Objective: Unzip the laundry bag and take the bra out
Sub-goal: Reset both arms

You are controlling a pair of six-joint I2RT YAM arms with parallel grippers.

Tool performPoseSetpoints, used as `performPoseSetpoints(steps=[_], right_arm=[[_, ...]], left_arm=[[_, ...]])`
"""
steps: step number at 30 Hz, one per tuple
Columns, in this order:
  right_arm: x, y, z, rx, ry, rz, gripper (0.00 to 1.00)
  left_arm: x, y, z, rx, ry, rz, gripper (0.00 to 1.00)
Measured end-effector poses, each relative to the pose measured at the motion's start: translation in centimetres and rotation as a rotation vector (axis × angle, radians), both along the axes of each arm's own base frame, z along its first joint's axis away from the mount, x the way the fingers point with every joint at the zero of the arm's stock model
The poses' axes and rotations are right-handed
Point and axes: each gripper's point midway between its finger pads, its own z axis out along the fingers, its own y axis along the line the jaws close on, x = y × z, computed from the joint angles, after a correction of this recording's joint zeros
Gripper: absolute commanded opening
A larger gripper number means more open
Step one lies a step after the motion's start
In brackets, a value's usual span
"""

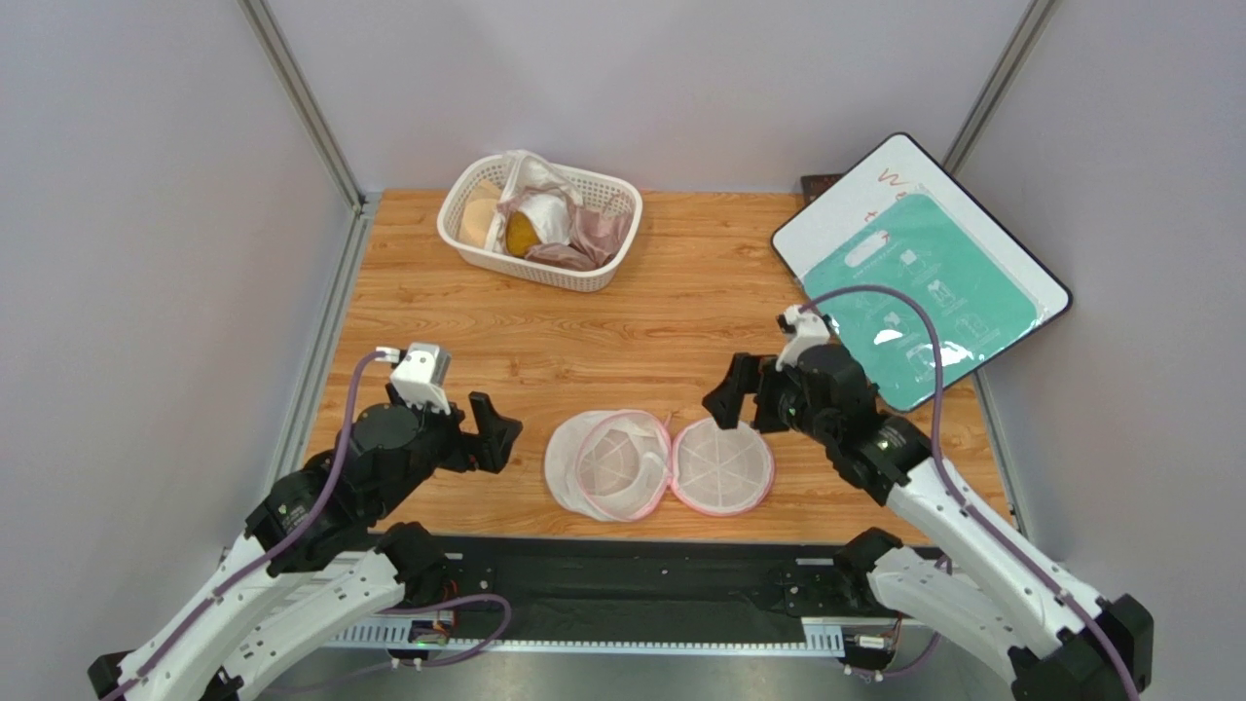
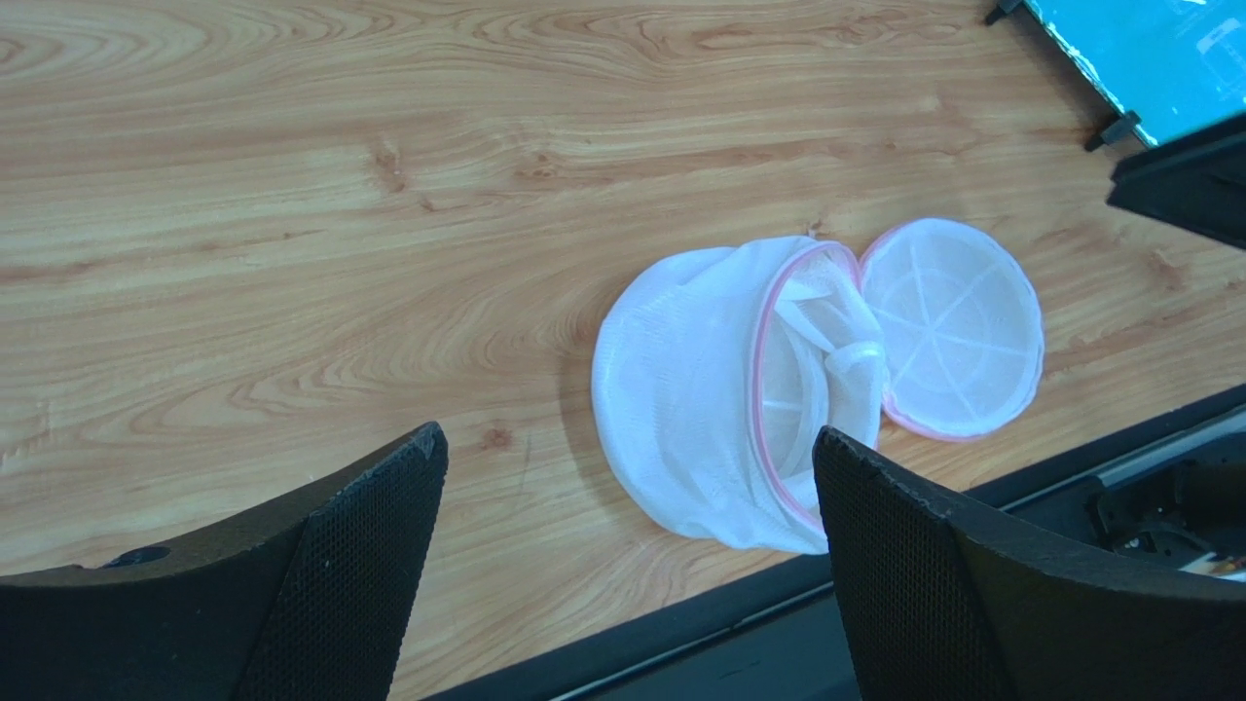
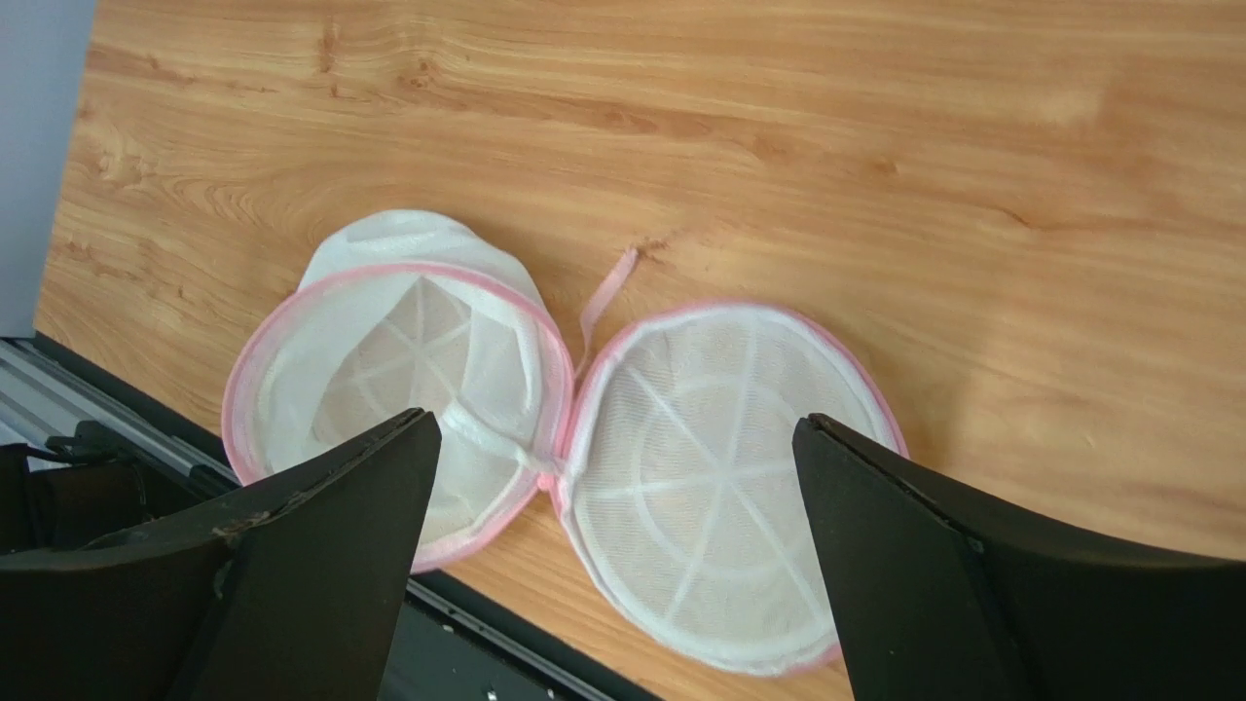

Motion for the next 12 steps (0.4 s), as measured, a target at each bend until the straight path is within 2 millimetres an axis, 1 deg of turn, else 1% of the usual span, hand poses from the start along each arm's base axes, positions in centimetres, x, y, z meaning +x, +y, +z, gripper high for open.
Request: performPoseSetpoints(steps=[1, 2, 4, 6, 8, 10, 12], right_arm=[[-0.8, -0.6, -0.5, -0.003, 0.011, -0.01, 1.0], [-1.6, -1.3, -0.6, -0.001, 0.012, -0.023, 1.0], [-2.4, -2.2, 0.3, 0.022, -0.024, -0.051, 1.0], [-2.8, -2.9, 1.7, 0.051, -0.071, -0.071, 1.0], [-3.1, -3.4, 2.5, 0.07, -0.101, -0.09, 1.0], [-3.2, -3.7, 2.7, 0.072, -0.106, -0.101, 1.0], [-3.4, -4.0, 2.3, 0.061, -0.092, -0.109, 1.0]], left_arm=[[0.0, 0.1, -0.1, 0.005, 0.002, 0.003, 1.0], [0.0, 0.1, -0.2, 0.008, 0.005, 0.004, 1.0], [-0.1, 0.2, -0.5, 0.016, 0.012, 0.004, 1.0], [-0.2, 0.4, -0.7, 0.024, 0.021, 0.004, 1.0], [-0.4, 0.5, -0.9, 0.028, 0.024, 0.003, 0.99], [-0.5, 0.6, -0.9, 0.026, 0.022, 0.003, 1.0], [-0.7, 0.8, -0.9, 0.023, 0.019, 0.002, 1.0]])
